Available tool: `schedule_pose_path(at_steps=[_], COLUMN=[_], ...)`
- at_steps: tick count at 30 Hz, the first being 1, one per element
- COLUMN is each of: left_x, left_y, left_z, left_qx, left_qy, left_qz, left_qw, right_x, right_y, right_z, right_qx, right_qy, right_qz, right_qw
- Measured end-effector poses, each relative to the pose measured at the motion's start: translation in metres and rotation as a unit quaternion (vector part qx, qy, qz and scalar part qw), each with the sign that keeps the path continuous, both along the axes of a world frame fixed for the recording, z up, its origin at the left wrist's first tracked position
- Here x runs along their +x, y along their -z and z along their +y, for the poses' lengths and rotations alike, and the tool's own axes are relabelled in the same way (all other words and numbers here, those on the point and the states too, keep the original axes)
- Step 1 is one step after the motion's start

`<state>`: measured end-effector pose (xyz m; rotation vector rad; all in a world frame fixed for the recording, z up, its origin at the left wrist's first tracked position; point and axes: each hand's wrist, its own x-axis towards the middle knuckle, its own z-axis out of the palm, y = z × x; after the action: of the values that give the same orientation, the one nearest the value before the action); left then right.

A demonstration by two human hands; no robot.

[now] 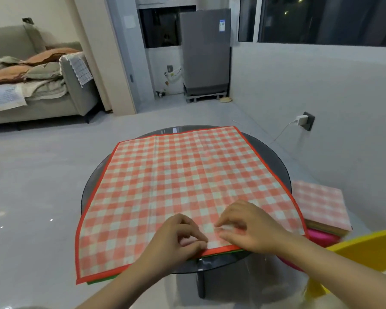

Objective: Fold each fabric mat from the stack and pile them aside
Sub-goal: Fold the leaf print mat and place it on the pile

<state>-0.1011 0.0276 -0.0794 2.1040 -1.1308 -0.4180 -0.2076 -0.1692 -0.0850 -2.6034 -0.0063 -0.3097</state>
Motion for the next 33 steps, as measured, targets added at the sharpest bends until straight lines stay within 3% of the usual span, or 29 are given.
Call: schedule_pose_path(at_steps=[11, 17, 22, 29, 33], left_x=[0.005, 0.005, 0.013, 0.031, 0.030], left_y=[0.001, -0.010, -0.025, -0.065, -0.087], left_z=[0.008, 0.006, 0.011, 0.026, 0.035], left_qx=[0.049, 0.057, 0.111, 0.133, 0.085], left_qy=[0.047, 0.038, 0.005, -0.086, -0.130], left_qz=[-0.036, -0.030, -0.034, -0.117, -0.210], left_qw=[0.997, 0.997, 0.993, 0.980, 0.965], right_x=[-0.008, -0.006, -0.001, 0.008, 0.009], right_y=[-0.005, -0.013, -0.021, -0.042, -0.065], right_z=[0.001, 0.004, 0.011, 0.020, 0.028], right_qx=[-0.016, 0.015, -0.029, -0.155, -0.203], right_qy=[-0.055, -0.032, 0.011, 0.139, 0.136], right_qz=[0.078, 0.088, 0.099, -0.042, -0.138], right_qw=[0.995, 0.996, 0.995, 0.977, 0.960])
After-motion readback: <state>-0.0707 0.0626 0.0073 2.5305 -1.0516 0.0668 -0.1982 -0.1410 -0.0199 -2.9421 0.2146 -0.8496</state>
